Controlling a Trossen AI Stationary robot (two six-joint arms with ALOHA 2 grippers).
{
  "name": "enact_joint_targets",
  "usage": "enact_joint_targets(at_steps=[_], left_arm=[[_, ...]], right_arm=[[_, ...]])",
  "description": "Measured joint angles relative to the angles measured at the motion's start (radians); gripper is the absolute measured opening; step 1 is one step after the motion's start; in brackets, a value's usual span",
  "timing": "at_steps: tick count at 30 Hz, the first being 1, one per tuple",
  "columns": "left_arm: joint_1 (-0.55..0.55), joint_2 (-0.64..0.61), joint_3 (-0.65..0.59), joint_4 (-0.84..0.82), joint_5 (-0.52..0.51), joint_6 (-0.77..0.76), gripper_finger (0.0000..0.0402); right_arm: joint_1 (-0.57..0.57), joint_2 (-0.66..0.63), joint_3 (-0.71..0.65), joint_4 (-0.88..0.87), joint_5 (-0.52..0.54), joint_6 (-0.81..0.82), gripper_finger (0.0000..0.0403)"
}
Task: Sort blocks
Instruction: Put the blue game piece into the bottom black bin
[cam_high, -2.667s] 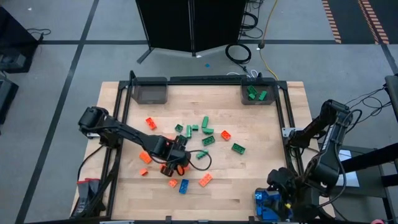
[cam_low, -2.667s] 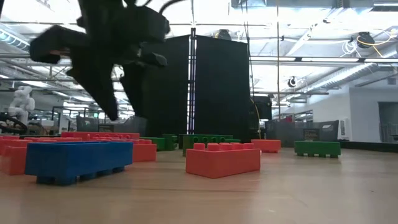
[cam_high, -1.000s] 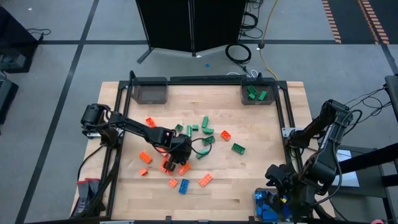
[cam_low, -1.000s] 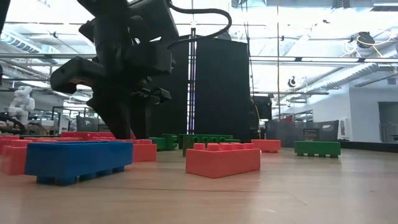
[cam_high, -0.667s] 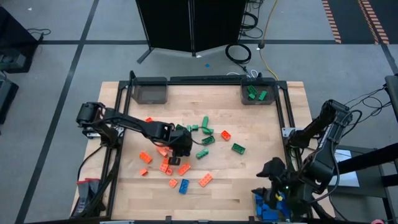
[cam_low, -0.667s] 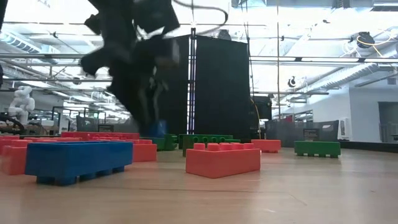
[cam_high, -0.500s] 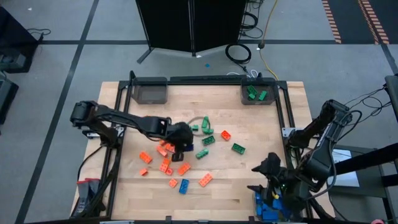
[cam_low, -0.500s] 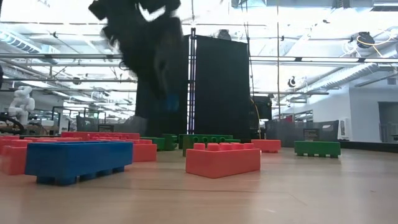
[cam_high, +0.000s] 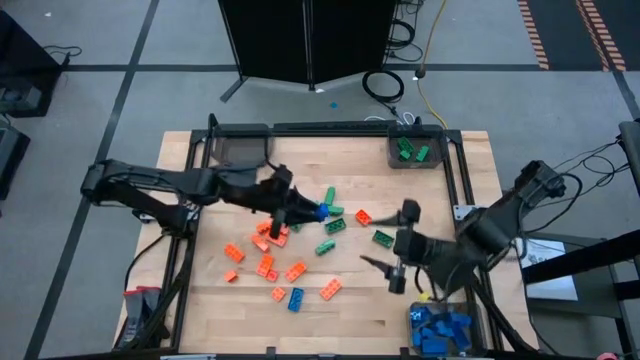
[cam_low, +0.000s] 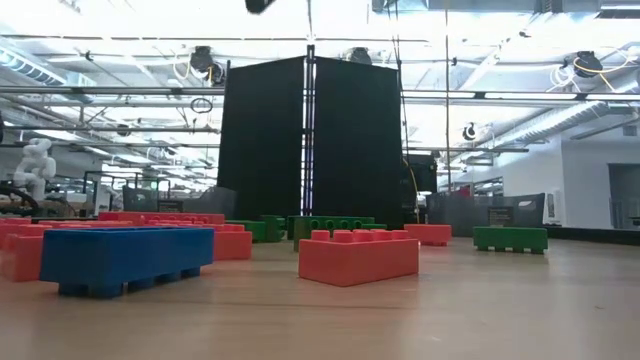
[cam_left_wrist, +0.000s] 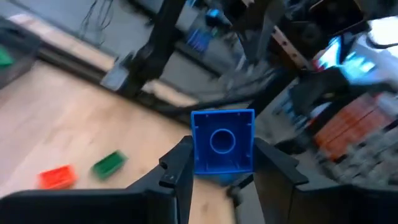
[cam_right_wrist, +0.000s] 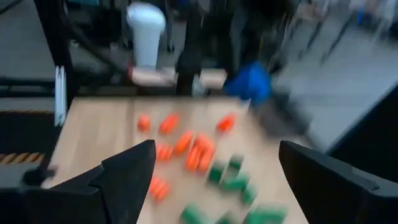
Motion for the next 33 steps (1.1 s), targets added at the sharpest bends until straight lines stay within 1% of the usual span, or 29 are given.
enact_joint_targets(at_steps=[3,6,8,10,14,19,26,30,33], left_arm=[[-0.002,-0.012,0.001,0.101,0.004,-0.054,0.0129],[-0.009,-0.017,-0.002,0.197,0.005,-0.088,0.013],[-0.011,-0.018,0.0,0.257,0.006,-0.089,0.013],[-0.015,-0.016,0.0,0.308,0.004,-0.091,0.013],[-0.015,-0.016,0.0,0.371,-0.02,-0.087,0.0131],[-0.015,-0.016,0.0,0.373,-0.045,-0.08,0.0132],[-0.015,-0.016,0.0,0.37,-0.046,-0.072,0.0132],[-0.015,-0.016,0.0,0.373,-0.051,-0.057,0.0132],[-0.014,-0.016,0.0,0.372,-0.052,-0.054,0.0132]], right_arm=[[-0.03,0.0,0.084,0.102,0.018,-0.298,0.0336],[-0.045,0.018,0.158,0.169,0.078,-0.587,0.0336],[-0.057,0.036,0.195,0.185,0.103,-0.723,0.0336],[-0.075,0.054,0.228,0.193,0.108,-0.793,0.0336],[-0.114,0.094,0.259,0.191,0.106,-0.842,0.0336],[-0.168,0.14,0.267,0.198,0.05,-0.852,0.0336],[-0.241,0.188,0.269,0.269,0.043,-0.866,0.0336],[-0.271,0.203,0.269,0.32,-0.023,-0.885,0.0336],[-0.287,0.212,0.269,0.353,-0.035,-0.886,0.0336]])
